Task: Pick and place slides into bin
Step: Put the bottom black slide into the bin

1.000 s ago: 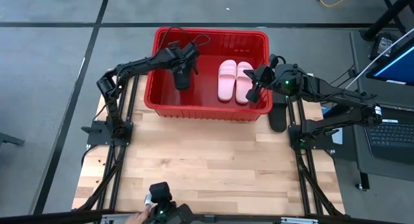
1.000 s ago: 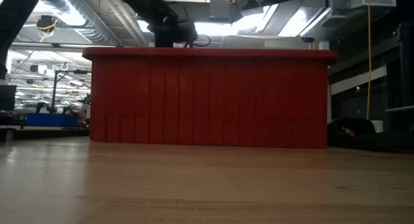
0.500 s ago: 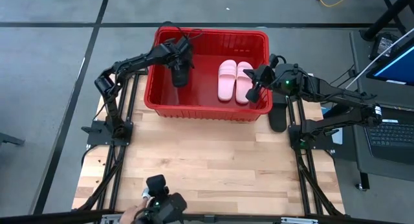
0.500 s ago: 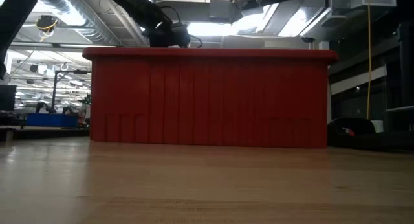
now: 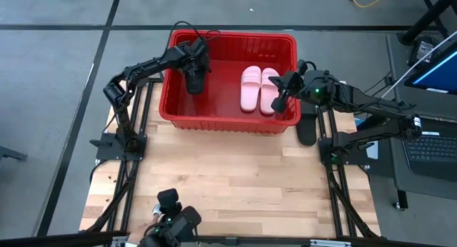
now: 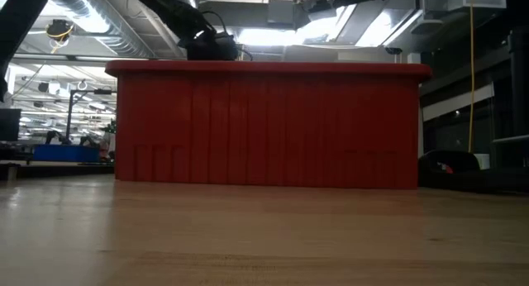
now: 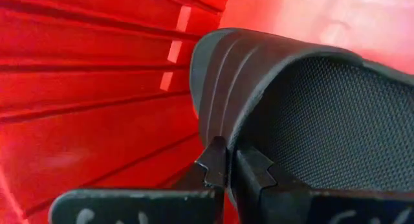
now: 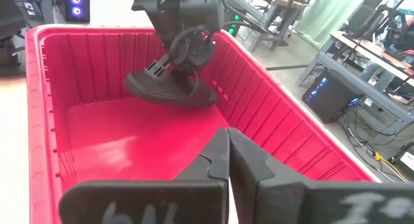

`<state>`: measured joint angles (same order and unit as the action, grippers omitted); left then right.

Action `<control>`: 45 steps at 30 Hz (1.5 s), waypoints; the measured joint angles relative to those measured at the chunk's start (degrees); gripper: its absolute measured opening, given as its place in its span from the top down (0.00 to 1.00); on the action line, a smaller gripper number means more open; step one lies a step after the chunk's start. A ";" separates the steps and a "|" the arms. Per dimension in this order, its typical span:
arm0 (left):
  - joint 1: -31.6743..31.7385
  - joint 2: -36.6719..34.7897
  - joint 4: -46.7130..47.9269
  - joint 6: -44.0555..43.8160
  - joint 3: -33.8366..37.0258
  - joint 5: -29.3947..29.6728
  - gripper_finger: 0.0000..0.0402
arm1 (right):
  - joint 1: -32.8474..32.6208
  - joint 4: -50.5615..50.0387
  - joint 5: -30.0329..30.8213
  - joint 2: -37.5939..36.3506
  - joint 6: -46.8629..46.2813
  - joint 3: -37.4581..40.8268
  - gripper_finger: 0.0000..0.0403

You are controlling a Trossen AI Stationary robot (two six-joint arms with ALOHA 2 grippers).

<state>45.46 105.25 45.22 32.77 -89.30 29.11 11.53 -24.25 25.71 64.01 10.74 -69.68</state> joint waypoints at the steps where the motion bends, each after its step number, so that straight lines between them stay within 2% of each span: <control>1: 0.23 0.00 -0.02 -0.02 0.02 -0.80 0.99 | 0.00 0.00 0.00 0.00 0.00 0.00 0.99; 9: 0.34 0.00 -5.27 1.56 7.15 -1.60 0.99 | 0.00 -0.02 0.00 0.00 -0.17 -0.01 0.99; 15: 0.14 -0.04 -11.41 2.97 12.56 1.07 0.99 | 0.00 0.13 0.00 0.00 -0.20 -0.01 0.99; 19: 0.19 -0.04 -13.31 1.75 12.83 1.58 0.99 | 0.00 0.50 0.01 -0.04 -1.50 -0.01 0.99; 24: 0.45 -0.31 -16.15 4.38 12.90 1.56 0.99 | 0.00 0.48 0.02 -0.04 -3.14 -0.01 0.99; 37: 0.43 -0.33 -13.74 5.95 12.90 -0.27 0.99 | -0.02 0.46 0.02 -0.04 -3.19 -0.01 0.99; 45: 0.45 -0.35 -12.06 5.62 12.90 -0.41 0.93 | -0.02 0.46 0.02 -0.04 -3.19 -0.01 0.99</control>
<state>45.91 104.90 33.16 38.40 -76.40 28.69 11.51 -23.79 25.74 63.96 7.55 -69.69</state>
